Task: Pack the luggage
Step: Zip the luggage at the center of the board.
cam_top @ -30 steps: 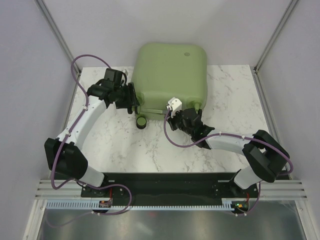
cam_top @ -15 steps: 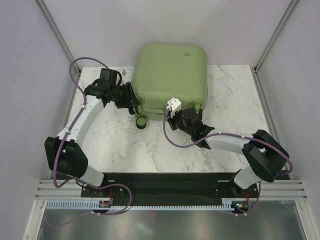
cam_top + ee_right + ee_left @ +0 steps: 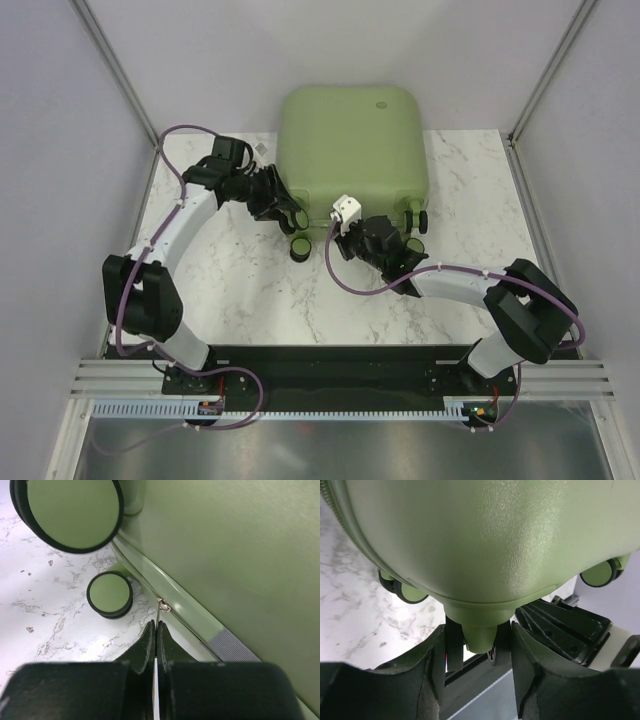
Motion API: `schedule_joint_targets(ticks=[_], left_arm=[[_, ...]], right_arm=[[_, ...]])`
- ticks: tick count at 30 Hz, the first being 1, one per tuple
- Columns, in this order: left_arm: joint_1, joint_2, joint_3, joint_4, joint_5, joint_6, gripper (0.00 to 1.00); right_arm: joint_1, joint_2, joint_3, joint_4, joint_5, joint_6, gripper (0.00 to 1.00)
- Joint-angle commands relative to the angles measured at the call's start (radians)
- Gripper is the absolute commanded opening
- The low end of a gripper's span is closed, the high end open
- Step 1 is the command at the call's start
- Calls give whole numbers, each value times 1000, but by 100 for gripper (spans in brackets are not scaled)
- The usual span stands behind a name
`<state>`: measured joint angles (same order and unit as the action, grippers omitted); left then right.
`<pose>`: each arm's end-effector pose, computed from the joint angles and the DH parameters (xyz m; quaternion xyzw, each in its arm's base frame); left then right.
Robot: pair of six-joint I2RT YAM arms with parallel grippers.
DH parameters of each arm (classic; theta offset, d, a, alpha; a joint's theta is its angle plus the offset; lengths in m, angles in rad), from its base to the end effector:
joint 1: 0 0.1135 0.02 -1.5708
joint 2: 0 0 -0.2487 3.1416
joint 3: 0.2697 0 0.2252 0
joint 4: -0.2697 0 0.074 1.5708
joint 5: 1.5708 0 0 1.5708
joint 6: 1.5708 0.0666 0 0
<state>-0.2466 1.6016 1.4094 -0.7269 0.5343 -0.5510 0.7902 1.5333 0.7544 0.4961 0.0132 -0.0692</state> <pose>0.3135 -0.1139 0.2751 -0.0550 0.9160 -0.3504 0.1874 0.2415 0.2426 0.2130 -0.3295 0.7286 0.2068 0.5637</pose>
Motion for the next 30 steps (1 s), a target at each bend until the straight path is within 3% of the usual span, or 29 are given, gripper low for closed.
schedule_joint_targets(ticks=[1, 12, 24, 30], left_arm=[[-100, 63, 46, 251, 147, -78, 2], [-187, 152, 121, 336, 170, -220, 2], [-244, 234, 221, 373, 130, -322, 2], [-264, 235, 201, 457, 78, -432, 2]], right_arm=[[63, -13, 43, 62, -190, 17, 0], [70, -74, -7, 59, -156, 25, 0], [96, -182, -66, 12, -88, 14, 0], [112, -217, -82, -11, -55, -7, 0]])
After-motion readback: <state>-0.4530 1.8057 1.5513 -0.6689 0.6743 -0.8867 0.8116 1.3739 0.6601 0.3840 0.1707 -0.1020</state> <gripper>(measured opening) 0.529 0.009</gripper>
